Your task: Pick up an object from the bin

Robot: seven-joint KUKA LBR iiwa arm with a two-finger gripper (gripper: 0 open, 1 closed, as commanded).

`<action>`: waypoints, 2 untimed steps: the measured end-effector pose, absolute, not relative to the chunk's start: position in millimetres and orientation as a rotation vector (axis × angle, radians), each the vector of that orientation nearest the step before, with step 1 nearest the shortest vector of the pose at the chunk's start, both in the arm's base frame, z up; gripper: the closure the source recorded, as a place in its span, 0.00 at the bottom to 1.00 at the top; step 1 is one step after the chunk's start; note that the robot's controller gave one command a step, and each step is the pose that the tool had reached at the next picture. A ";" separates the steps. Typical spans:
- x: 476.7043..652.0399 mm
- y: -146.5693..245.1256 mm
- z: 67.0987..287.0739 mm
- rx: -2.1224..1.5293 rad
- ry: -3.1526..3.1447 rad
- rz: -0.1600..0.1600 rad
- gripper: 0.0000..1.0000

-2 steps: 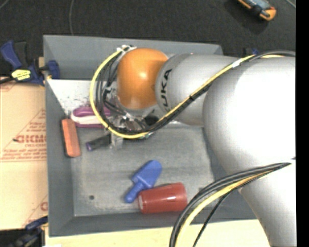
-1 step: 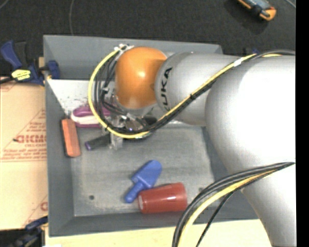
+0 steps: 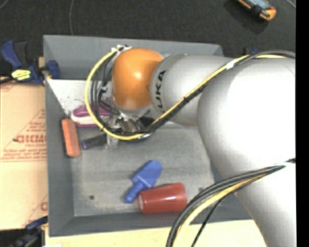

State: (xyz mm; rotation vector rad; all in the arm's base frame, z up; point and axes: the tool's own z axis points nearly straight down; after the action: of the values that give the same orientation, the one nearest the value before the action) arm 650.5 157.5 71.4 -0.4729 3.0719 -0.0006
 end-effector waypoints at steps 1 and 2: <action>647.7 154.9 72.0 -0.508 3.064 0.000 1.00; 650.1 149.3 71.8 -0.552 3.054 -0.002 1.00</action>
Offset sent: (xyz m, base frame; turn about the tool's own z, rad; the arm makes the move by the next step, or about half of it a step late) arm 0.0034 -0.0165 -0.0014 0.0658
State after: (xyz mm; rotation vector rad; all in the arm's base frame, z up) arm 650.1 149.3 71.8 -0.5518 3.0543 -0.0016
